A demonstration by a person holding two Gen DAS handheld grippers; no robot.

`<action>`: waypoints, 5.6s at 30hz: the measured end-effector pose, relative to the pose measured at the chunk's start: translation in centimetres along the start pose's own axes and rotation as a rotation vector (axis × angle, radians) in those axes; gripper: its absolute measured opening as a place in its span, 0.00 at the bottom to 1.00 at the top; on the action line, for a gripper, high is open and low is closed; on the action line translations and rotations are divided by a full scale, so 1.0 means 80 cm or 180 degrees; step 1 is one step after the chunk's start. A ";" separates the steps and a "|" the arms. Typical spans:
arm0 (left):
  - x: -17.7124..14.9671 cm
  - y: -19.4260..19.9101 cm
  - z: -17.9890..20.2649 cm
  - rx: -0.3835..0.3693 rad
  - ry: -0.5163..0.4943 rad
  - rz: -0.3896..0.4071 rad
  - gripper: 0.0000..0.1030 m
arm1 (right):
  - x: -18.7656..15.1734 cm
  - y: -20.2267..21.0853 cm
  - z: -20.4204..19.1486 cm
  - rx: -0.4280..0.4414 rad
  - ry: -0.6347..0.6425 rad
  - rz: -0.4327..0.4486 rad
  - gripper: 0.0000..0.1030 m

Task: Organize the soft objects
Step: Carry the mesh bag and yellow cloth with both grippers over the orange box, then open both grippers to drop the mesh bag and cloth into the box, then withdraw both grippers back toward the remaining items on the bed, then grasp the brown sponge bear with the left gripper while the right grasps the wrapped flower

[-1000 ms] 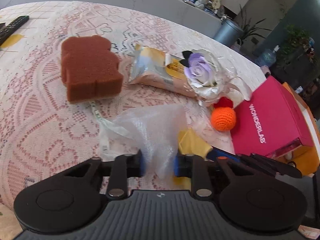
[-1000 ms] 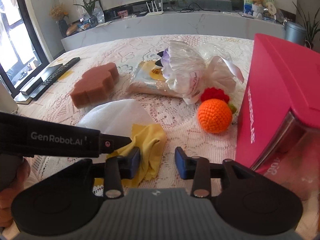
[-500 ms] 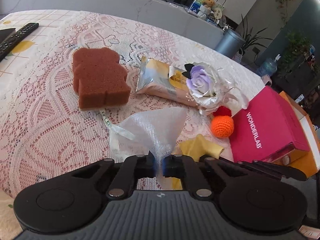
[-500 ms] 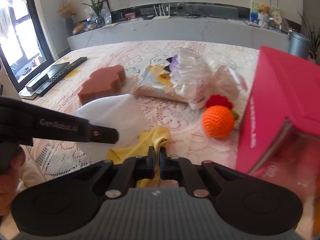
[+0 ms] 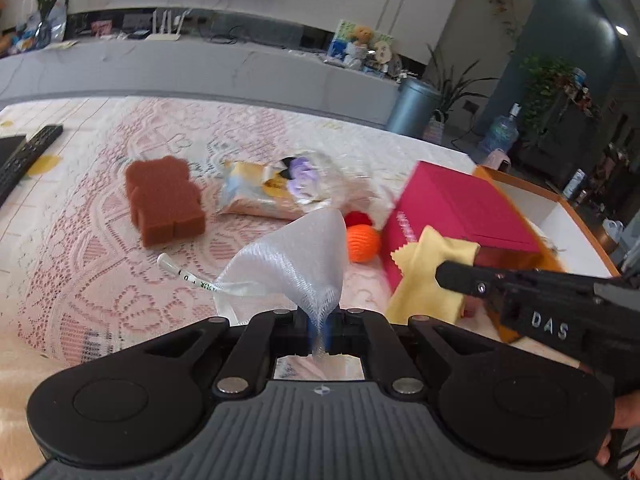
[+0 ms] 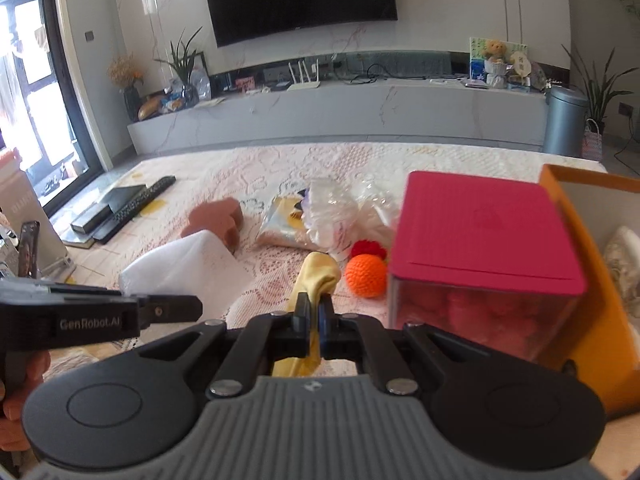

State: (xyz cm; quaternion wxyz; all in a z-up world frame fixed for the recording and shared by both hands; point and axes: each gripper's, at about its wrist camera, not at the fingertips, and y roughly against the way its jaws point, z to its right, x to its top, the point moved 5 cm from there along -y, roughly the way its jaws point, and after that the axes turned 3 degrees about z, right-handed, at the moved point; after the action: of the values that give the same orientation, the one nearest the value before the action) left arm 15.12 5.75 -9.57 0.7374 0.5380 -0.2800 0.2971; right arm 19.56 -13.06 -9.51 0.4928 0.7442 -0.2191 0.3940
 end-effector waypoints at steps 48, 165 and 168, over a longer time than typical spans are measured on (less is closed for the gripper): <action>0.029 -0.239 0.406 -0.1350 -0.0974 -0.1503 0.05 | 0.027 0.095 0.432 -0.1032 -0.0606 -0.1090 0.01; 0.083 -0.171 -0.175 0.1159 0.0436 -0.0719 0.89 | 0.059 -0.287 -0.087 -0.0174 0.2417 -0.1585 0.58; 0.083 -0.170 -0.176 0.1139 0.0455 -0.0700 0.80 | 0.061 -0.283 -0.087 -0.0167 0.2400 -0.1539 0.50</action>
State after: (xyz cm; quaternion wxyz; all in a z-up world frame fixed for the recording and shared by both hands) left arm 30.91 16.86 -16.99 0.6762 0.6651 -0.1095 0.2973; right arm 36.04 3.04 -16.85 0.6348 0.5657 0.1462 0.5056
